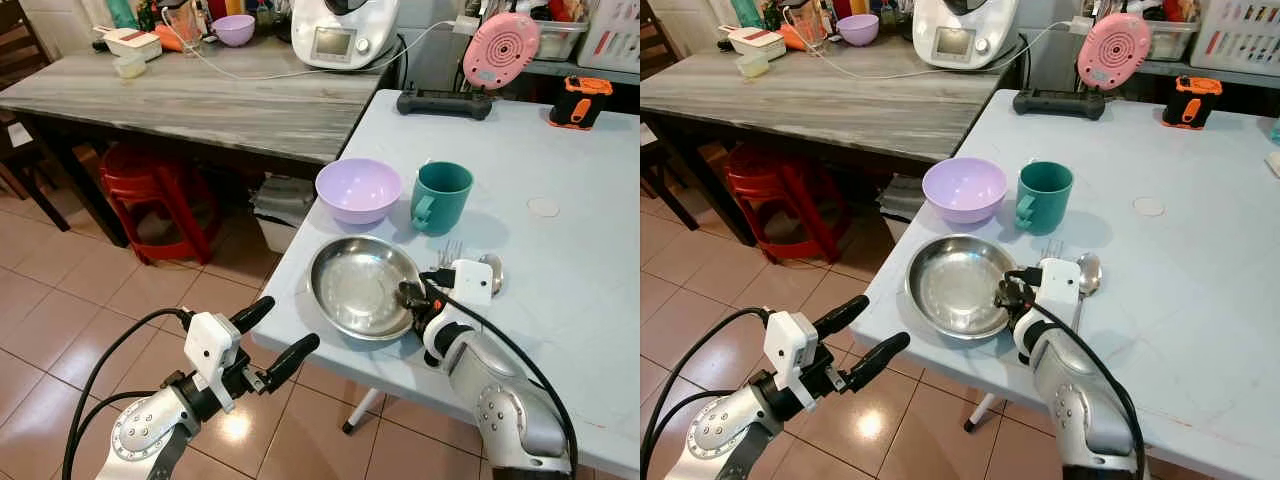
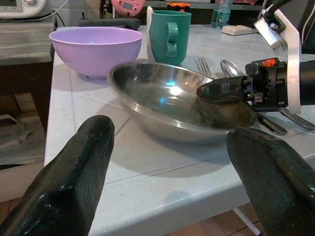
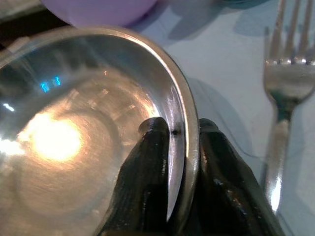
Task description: Setting the table
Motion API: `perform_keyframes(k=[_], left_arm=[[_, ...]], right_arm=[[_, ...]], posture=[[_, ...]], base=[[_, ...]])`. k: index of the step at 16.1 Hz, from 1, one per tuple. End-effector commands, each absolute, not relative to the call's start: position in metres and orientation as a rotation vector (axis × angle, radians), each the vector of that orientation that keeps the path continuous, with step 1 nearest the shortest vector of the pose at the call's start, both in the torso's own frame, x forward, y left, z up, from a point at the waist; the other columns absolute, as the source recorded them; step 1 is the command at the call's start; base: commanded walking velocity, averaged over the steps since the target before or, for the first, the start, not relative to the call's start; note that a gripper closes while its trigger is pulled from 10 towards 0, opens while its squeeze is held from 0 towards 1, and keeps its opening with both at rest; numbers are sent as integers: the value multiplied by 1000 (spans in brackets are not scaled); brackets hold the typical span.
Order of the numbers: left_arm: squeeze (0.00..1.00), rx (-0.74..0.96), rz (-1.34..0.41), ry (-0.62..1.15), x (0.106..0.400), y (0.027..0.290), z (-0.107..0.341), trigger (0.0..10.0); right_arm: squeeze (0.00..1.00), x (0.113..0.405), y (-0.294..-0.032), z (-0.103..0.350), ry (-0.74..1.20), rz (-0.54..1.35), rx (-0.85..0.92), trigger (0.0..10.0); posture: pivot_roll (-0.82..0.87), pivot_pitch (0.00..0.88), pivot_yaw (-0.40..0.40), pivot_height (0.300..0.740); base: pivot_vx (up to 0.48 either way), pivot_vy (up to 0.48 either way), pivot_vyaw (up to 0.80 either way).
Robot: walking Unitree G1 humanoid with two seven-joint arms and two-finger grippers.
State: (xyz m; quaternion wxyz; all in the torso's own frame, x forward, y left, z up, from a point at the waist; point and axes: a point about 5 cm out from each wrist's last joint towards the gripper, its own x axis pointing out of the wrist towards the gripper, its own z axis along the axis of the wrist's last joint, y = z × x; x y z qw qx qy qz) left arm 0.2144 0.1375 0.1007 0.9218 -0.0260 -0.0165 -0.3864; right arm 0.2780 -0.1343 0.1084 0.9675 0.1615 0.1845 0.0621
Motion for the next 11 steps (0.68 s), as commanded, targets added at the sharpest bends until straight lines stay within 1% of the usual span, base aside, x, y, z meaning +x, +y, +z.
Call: perform_keyframes(k=[1, 7, 8, 10, 11], left_arm=[[0, -32, -810, -45, 214, 139, 105, 10000], [0, -28, -822, -50, 216, 139, 106, 10000], [0, -28, -826, -51, 216, 139, 106, 10000], [0, -21, -822, -49, 217, 140, 106, 10000], [0, -18, -805, -50, 218, 141, 106, 10000]], right_arm=[[0, 273, -135, 90, 480, 94, 324, 0], [0, 276, -139, 88, 489, 34, 359, 0], [0, 276, -140, 89, 488, 22, 389, 0], [0, 278, -142, 92, 471, 11, 369, 0], [0, 279, -142, 94, 454, 0, 363, 4000]], posture=[[-51, 89, 95, 740], [-45, 81, 99, 740], [-45, 79, 98, 740], [-43, 78, 98, 740], [-43, 75, 99, 740]], base=[[0, 0, 0], [0, 0, 0], [0, 0, 0], [0, 0, 0], [0, 0, 0]])
